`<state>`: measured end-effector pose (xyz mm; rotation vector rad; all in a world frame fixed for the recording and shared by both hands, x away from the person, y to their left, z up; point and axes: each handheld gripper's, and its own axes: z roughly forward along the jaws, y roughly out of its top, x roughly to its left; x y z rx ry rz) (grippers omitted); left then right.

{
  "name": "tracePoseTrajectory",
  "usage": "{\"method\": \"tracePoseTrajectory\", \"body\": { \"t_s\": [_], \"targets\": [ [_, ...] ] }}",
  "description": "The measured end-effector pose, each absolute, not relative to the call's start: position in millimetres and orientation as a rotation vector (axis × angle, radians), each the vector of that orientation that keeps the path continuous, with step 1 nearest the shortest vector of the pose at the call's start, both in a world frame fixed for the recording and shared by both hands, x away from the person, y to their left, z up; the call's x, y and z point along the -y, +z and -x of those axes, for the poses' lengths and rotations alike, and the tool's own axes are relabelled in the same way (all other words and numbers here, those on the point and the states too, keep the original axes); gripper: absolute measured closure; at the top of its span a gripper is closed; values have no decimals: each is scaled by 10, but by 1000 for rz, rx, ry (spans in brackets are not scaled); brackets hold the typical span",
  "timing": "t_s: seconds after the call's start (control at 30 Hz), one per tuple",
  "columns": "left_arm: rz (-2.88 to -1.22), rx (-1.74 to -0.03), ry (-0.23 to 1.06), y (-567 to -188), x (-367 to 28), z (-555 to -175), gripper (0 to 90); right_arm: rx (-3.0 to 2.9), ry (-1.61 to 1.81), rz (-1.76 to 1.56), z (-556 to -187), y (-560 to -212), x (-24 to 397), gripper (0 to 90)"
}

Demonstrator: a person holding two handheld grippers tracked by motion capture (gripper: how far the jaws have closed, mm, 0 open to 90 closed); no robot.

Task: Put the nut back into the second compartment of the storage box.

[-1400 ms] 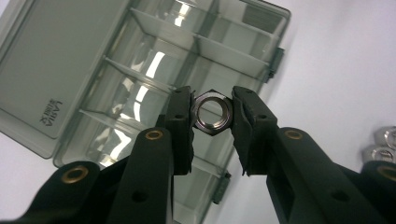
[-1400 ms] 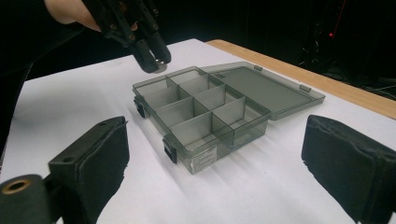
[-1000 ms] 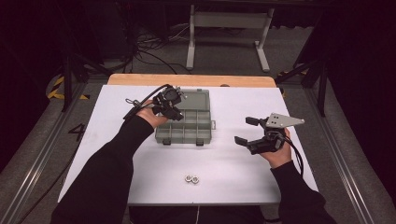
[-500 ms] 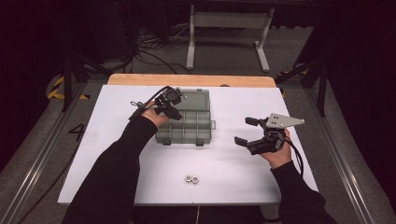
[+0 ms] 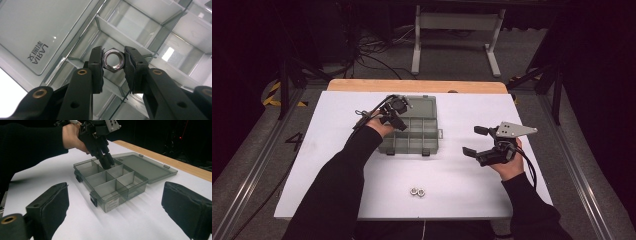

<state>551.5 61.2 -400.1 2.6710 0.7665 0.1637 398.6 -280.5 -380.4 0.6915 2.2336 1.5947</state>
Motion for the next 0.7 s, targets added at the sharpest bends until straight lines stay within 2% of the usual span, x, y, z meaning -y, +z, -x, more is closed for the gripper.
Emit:
{"method": "tracePoseTrajectory", "body": {
  "t_s": [0.57, 0.7],
  "targets": [
    [-2692, -760, 167, -4051, -582, -5512, 688, -2237, 1590, -695, -3991, -3808, 2804, 80],
    [-2686, -764, 168, -4026, -591, -5517, 644, -2236, 1591, -694, -3990, -3808, 2804, 80]
  ]
}}
